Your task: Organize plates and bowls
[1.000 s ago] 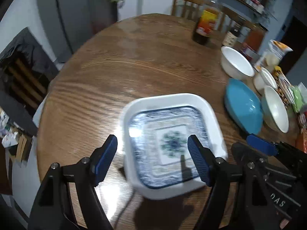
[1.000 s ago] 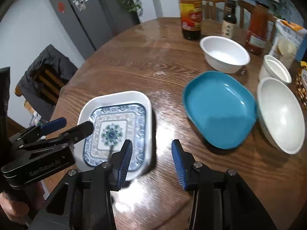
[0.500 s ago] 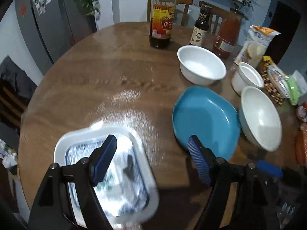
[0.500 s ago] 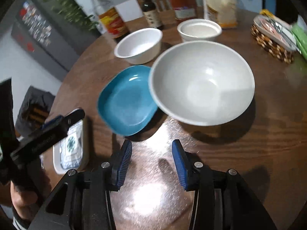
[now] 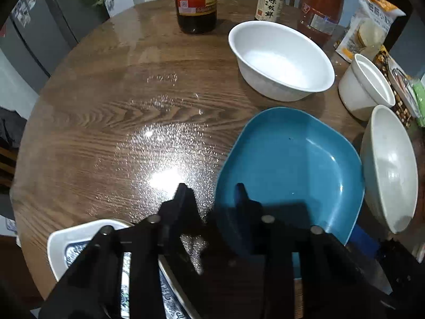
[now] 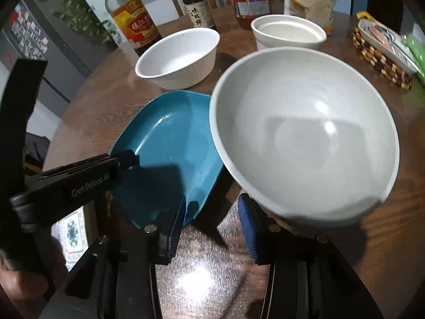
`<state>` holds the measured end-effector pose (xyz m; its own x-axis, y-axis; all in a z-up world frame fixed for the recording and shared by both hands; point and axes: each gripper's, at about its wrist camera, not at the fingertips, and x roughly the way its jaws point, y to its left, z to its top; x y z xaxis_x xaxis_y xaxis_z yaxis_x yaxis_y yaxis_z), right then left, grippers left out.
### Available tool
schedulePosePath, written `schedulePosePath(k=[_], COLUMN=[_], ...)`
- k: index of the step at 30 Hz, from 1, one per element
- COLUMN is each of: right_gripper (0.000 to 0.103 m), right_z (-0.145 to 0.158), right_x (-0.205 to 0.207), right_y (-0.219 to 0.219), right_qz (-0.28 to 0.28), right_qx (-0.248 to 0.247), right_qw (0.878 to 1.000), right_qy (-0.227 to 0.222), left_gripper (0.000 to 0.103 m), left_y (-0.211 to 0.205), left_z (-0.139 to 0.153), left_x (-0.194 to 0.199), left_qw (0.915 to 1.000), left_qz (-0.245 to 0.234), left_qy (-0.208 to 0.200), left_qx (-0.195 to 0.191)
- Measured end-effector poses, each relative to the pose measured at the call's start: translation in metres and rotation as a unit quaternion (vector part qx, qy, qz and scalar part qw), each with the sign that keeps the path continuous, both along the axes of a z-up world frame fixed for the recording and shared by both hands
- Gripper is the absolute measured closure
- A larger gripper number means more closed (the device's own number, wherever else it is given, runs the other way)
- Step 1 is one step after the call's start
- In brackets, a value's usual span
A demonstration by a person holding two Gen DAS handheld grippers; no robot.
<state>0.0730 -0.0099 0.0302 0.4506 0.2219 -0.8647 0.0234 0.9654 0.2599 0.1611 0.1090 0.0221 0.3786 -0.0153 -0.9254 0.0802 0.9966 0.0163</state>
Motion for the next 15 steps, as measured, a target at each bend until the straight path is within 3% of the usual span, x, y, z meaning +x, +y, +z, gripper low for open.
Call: schedulePosePath(k=[1, 3, 9, 15], right_gripper=[0.071, 0.083, 0.084, 0.084], right_z=[0.000, -0.002, 0.009, 0.045], right_x=[0.002, 0.005, 0.003, -0.008], right_y=[0.002, 0.007, 0.016, 0.029], right_qz=[0.004, 0.018, 0.048, 0.090], right_qx=[0.000, 0.000, -0.020, -0.010], right_qw=[1.000, 1.000, 0.999, 0.995], right_qy=[0.002, 0.006, -0.007, -0.042], left_gripper=[0.089, 0.089, 0.092, 0.092], left_y=[-0.002, -0.007, -0.003, 0.015], left_z=[0.000, -0.001, 0.002, 0.039], left_x=[0.000, -0.002, -0.006, -0.035], left_qw=[1.0000, 0.9999, 0.9998, 0.9979], left_qz=[-0.007, -0.015, -0.006, 0.025], left_qy=[0.000, -0.006, -0.013, -0.057], left_qx=[-0.001, 0.000, -0.011, -0.014])
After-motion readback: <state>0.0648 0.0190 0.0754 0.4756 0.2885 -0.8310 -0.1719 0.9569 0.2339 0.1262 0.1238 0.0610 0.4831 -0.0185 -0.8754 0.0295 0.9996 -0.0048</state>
